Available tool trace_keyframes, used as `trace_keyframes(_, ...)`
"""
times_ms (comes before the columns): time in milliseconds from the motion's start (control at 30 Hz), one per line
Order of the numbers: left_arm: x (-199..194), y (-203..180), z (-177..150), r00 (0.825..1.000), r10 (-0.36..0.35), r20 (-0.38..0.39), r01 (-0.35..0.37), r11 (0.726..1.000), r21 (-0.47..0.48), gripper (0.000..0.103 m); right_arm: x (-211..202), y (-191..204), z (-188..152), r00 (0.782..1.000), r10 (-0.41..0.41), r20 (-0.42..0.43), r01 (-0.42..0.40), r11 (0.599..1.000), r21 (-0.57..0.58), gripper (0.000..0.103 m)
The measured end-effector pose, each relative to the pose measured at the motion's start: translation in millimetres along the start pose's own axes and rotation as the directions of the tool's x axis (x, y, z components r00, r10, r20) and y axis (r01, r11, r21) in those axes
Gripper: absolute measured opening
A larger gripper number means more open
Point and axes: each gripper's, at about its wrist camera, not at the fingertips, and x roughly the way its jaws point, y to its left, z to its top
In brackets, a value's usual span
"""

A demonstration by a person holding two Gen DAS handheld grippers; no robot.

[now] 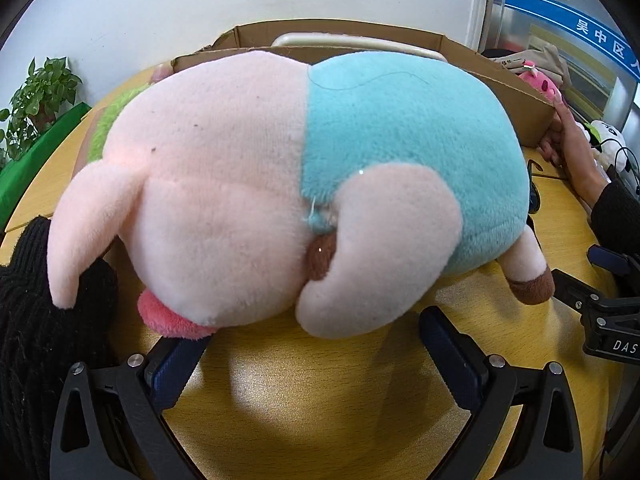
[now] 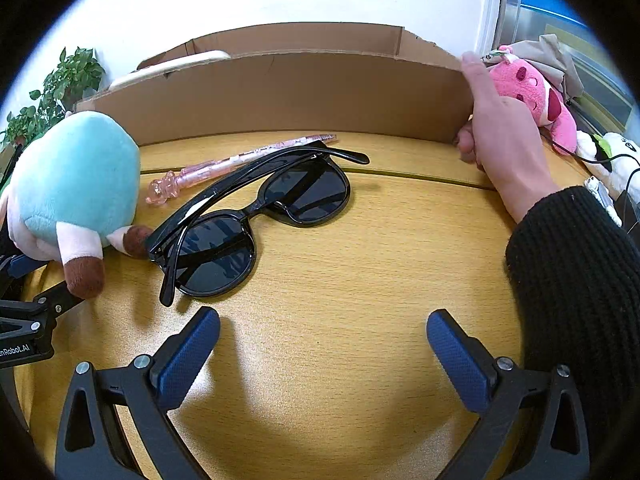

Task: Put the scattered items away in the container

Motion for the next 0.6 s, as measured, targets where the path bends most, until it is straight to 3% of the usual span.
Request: trace_keyframes(600,0.3,-1.6,0.1,1.000,0.002,0.000,-0.002,1.000,-0.002,0.103,-0.8,-1.5,-0.4,1.000,0.000,0.000,0.000,1.000,0.000,0.103)
